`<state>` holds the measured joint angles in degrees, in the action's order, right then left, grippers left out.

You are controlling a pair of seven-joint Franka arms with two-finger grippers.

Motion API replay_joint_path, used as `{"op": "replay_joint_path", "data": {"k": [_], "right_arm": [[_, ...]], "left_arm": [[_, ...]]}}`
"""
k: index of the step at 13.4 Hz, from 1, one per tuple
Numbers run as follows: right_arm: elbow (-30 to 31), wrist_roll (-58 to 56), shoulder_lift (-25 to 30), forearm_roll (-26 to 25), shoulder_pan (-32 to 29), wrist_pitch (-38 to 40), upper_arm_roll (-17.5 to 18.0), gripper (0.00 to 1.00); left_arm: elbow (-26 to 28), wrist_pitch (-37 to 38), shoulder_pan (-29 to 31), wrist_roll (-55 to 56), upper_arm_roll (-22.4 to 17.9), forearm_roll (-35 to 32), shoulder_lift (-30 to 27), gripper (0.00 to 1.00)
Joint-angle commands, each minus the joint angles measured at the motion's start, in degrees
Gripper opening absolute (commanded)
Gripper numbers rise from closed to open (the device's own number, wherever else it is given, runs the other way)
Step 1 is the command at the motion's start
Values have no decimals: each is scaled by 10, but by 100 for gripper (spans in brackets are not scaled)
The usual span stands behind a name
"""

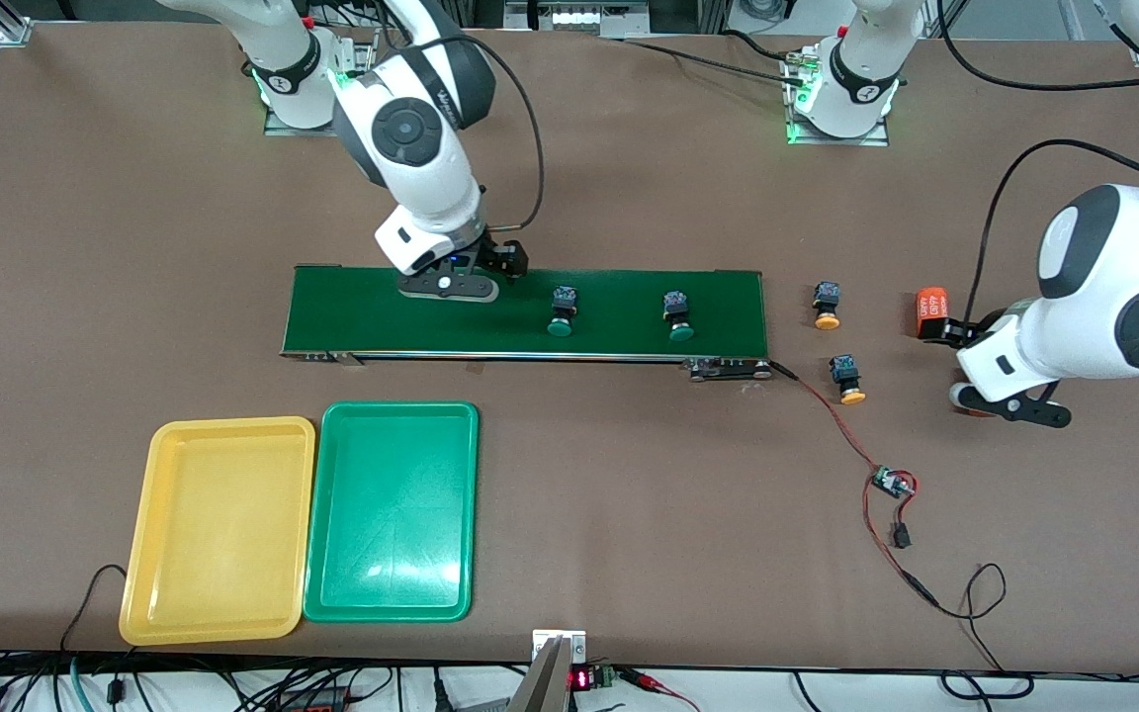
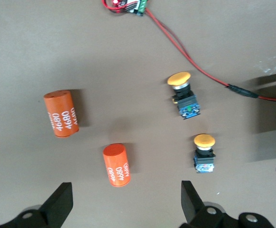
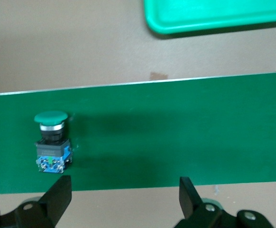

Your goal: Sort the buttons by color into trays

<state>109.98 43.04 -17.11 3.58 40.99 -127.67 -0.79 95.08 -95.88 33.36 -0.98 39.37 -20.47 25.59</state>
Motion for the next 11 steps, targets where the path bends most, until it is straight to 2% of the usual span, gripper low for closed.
{"op": "replay_joint_path", "data": {"k": [1, 2, 4, 6, 8, 11], "right_arm": [[-29, 40, -27, -3, 15, 1, -4, 100], [-36, 44, -33, -3, 19, 1, -4, 100], [-46, 58, -43, -2, 20, 1, -4, 100], [-60, 75, -53, -2, 18, -7, -4, 100], [-60, 75, -53, -2, 10, -6, -6, 100], [-63, 76, -65, -2, 11, -13, -6, 100]], "left_arm": [[10, 2, -49, -21, -67, -14, -11, 100], [23, -14, -76, -46, -121, -14, -23, 100], [78, -106, -120, -123, -211, -12, -42, 100], [117, -211, -145, -188, -276, -11, -38, 100], [136, -320, -144, -235, -295, -10, -14, 100], [138, -381, -138, -256, -321, -8, 23, 100]]}}
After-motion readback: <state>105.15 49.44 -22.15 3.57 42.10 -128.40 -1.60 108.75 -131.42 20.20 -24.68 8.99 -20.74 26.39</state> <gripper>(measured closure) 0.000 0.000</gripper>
